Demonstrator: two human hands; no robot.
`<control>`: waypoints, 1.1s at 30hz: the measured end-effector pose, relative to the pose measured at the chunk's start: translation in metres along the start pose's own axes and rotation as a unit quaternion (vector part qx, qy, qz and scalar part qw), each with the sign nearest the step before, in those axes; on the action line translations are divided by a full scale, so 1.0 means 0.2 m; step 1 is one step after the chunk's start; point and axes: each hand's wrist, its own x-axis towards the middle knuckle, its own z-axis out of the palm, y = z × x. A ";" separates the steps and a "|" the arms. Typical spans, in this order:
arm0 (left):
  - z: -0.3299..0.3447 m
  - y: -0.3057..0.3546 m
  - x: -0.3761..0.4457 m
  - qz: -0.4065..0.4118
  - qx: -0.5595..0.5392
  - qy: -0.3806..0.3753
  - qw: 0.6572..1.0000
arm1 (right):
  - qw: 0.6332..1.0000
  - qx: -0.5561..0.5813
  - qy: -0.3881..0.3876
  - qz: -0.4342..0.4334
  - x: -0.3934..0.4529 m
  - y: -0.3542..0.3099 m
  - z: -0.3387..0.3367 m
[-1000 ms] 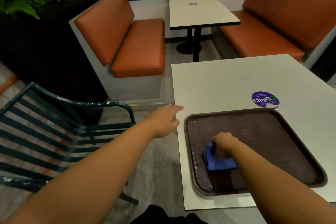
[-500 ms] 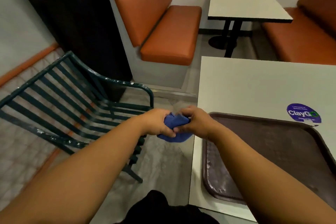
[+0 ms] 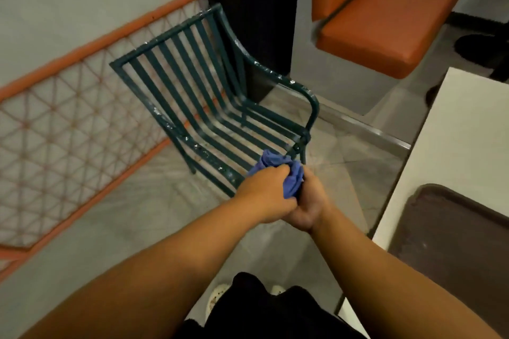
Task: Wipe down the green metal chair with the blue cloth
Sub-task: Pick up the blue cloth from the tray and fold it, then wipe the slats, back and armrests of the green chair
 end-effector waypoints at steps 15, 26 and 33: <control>0.06 -0.59 -0.09 -0.121 -0.197 -0.042 0.972 | 0.994 -0.078 0.043 0.064 0.36 0.12 -0.27; -0.02 -1.15 0.39 -0.154 -0.188 0.023 0.970 | 0.938 -0.258 0.230 0.002 0.87 0.33 -0.19; 0.21 -1.46 0.61 -0.184 -0.166 0.021 0.969 | 0.820 -0.447 0.309 -0.180 1.33 0.53 -0.22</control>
